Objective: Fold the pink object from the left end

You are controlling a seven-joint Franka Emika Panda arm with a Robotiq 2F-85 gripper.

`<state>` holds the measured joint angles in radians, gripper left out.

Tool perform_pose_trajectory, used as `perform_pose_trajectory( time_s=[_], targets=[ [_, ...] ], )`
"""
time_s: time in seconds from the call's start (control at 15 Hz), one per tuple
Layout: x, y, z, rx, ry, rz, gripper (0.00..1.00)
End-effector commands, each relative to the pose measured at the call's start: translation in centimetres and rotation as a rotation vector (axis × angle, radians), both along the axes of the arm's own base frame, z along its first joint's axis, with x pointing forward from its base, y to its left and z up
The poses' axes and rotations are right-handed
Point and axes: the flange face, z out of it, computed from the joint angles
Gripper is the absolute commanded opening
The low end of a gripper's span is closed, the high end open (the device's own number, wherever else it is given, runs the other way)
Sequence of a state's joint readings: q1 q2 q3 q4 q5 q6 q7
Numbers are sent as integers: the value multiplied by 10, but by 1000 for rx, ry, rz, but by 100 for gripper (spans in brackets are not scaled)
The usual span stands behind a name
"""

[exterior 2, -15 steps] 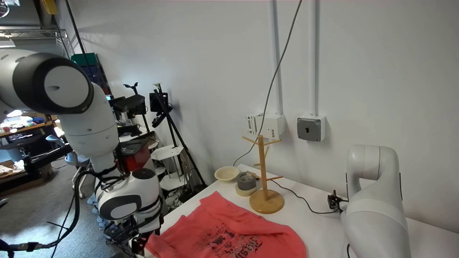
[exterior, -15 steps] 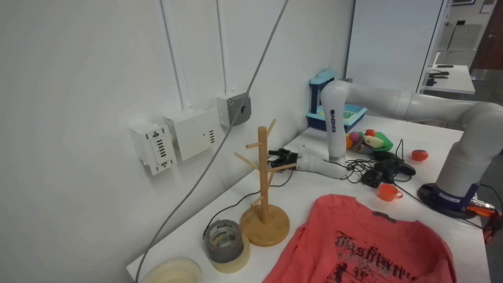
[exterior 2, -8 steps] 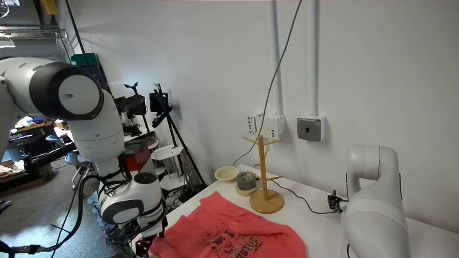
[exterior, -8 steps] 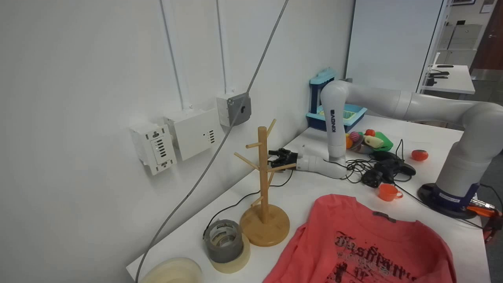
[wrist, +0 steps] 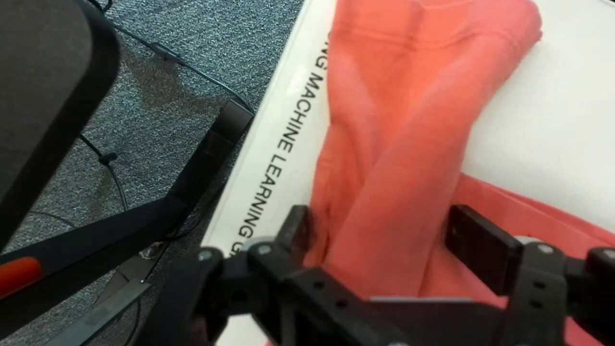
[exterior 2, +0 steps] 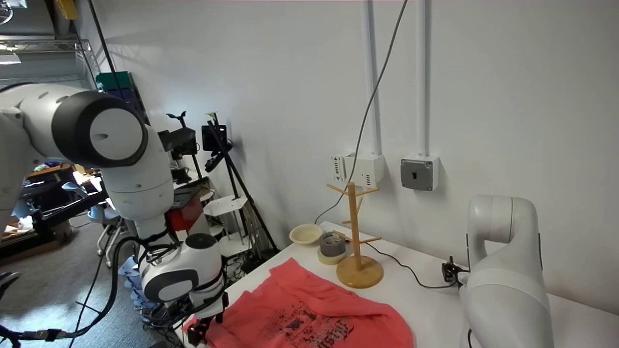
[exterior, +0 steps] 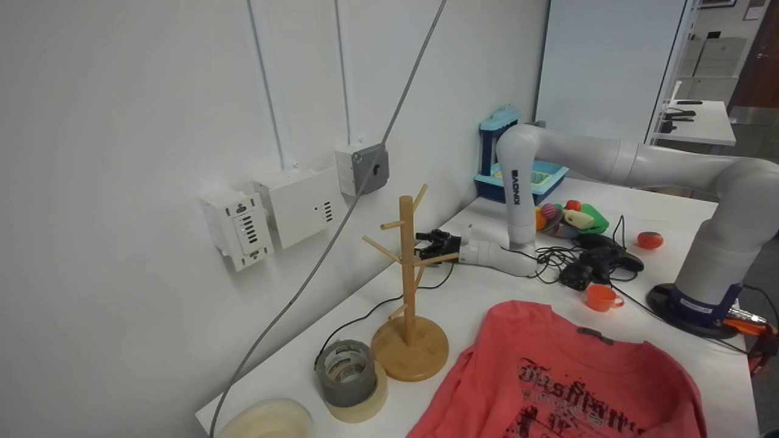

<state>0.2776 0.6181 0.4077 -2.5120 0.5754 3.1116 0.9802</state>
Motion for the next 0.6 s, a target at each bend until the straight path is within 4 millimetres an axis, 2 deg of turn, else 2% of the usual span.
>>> perform_pose_trajectory(
  time_s=[0.0,0.33,0.4,0.53],
  targets=[
    [3,-3,-8,-4,-15,14,46],
    [2,-9,2,-13,-6,-4,6],
    [2,-9,8,-5,8,-11,1],
    [1,-10,18,12,28,-18,0]
  ],
)
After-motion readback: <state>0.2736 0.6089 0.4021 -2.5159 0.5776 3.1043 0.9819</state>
